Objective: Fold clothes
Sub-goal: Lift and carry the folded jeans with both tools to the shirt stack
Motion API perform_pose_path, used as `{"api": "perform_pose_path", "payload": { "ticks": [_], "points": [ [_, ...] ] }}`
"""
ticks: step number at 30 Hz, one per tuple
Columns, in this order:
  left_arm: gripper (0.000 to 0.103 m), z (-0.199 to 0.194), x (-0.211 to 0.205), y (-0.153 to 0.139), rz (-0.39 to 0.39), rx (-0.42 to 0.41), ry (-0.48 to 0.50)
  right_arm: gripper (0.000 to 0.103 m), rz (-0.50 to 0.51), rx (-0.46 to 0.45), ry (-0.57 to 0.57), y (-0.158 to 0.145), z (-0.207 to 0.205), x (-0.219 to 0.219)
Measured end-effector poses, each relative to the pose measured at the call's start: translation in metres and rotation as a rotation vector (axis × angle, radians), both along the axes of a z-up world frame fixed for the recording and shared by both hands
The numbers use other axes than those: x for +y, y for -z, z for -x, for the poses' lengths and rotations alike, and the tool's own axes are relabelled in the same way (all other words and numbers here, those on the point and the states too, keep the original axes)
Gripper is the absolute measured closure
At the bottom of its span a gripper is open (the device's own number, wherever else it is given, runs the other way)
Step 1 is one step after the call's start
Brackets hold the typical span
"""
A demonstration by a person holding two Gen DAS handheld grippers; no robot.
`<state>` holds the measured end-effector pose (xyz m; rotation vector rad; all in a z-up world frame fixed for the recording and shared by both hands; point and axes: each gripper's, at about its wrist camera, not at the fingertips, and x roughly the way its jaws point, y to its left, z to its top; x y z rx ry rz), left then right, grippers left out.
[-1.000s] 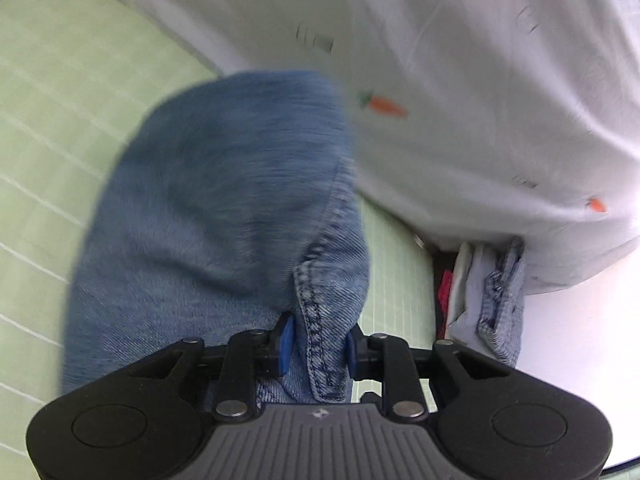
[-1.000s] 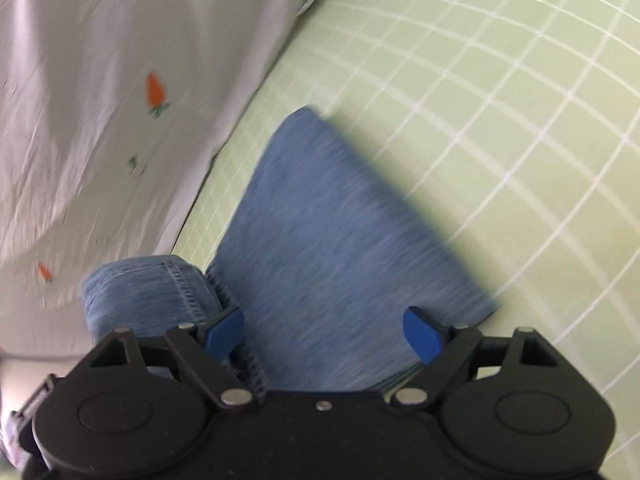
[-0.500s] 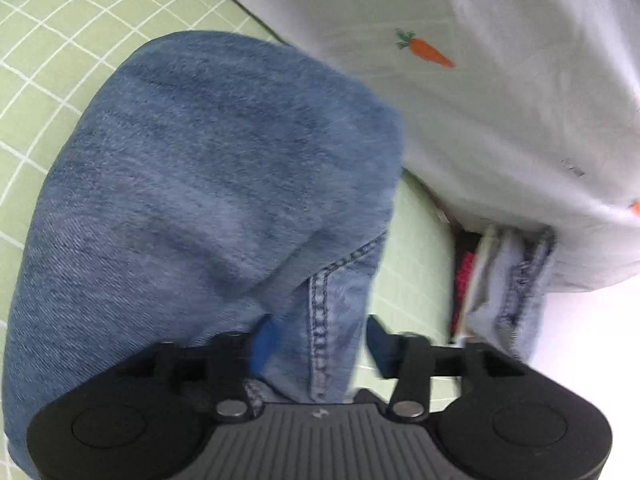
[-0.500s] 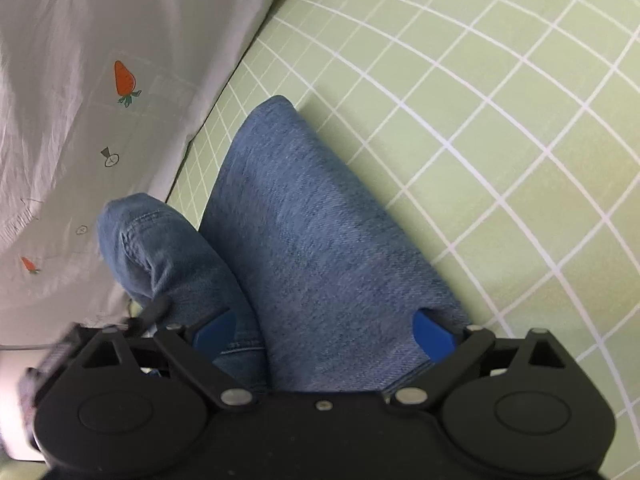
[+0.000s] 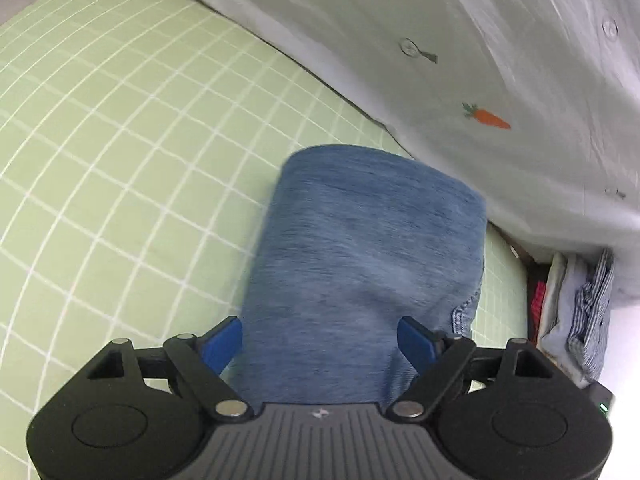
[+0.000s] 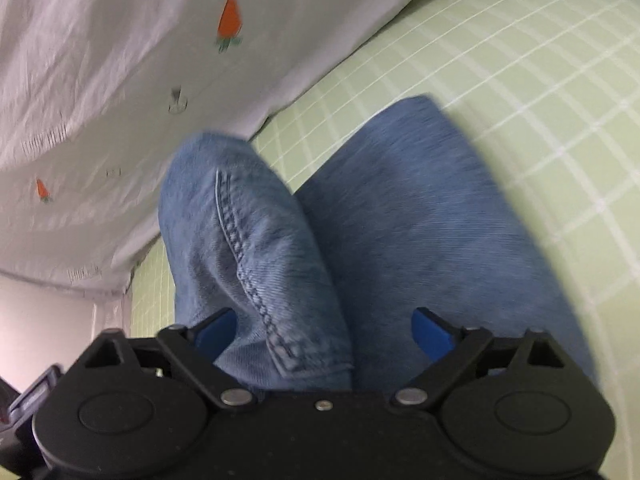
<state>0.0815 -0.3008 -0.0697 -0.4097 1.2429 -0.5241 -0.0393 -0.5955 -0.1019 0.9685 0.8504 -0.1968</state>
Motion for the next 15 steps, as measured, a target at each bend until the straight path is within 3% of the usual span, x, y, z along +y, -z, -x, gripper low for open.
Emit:
{"api": "perform_pose_path", "payload": {
  "ticks": [3,5,8,10,12,13,14,15],
  "points": [
    [0.018,0.001,0.003,-0.001,-0.01,-0.014,-0.014,0.079,-0.029,-0.07,-0.049,-0.008,-0.006,0.006],
    [0.018,0.002,0.007,-0.002,-0.007,-0.021,-0.011,0.081,-0.065,-0.14,-0.06,-0.019,0.001,0.003],
    [0.018,0.004,0.012,-0.005,-0.007,-0.033,-0.002,0.083,-0.217,-0.298,0.018,-0.032,0.032,-0.014],
    [0.018,0.008,0.005,-0.009,-0.032,-0.058,0.038,0.083,-0.218,-0.311,0.094,-0.034,0.052,-0.025],
    [0.018,0.012,-0.005,-0.011,-0.052,-0.077,0.08,0.076,-0.127,-0.229,0.158,-0.025,0.068,-0.038],
    [0.018,0.013,-0.01,-0.01,-0.057,-0.075,0.1,0.069,-0.003,-0.132,0.171,-0.022,0.07,-0.041],
    [0.018,0.014,-0.015,-0.007,-0.063,-0.066,0.119,0.054,0.146,-0.02,0.157,-0.023,0.068,-0.039],
    [0.018,0.015,-0.02,-0.005,-0.07,-0.059,0.137,0.05,0.298,0.092,0.139,-0.024,0.065,-0.036]
  ]
}}
